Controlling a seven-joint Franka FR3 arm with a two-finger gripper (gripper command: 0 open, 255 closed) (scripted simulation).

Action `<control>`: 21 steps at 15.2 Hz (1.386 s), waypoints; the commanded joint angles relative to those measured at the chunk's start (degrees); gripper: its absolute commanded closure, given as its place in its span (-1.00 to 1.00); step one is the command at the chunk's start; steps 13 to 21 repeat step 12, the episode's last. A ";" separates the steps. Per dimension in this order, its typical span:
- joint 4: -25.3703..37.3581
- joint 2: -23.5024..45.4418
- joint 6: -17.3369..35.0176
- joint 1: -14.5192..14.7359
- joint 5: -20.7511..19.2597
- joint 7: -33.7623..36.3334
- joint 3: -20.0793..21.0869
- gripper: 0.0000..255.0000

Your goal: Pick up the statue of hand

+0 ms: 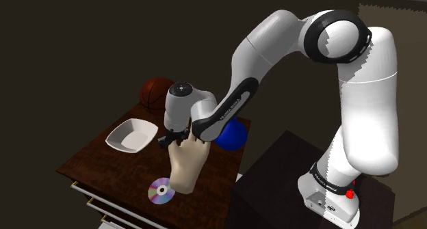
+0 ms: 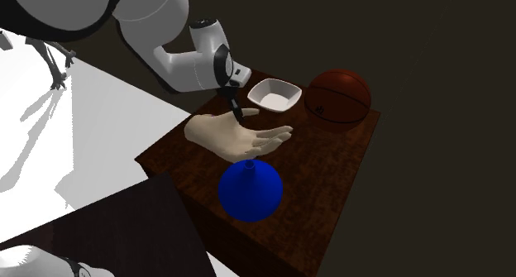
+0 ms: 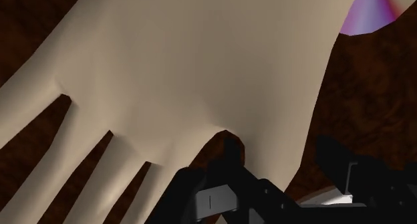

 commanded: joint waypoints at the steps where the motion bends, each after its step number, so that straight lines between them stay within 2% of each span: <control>1: -0.47 -1.60 -0.99 -0.86 1.12 -1.05 0.95 1.00; 10: -0.95 -7.02 -5.62 -3.47 5.98 -5.02 4.48 1.00; 21: -0.95 -7.11 -5.69 -3.51 6.07 -5.10 4.52 1.00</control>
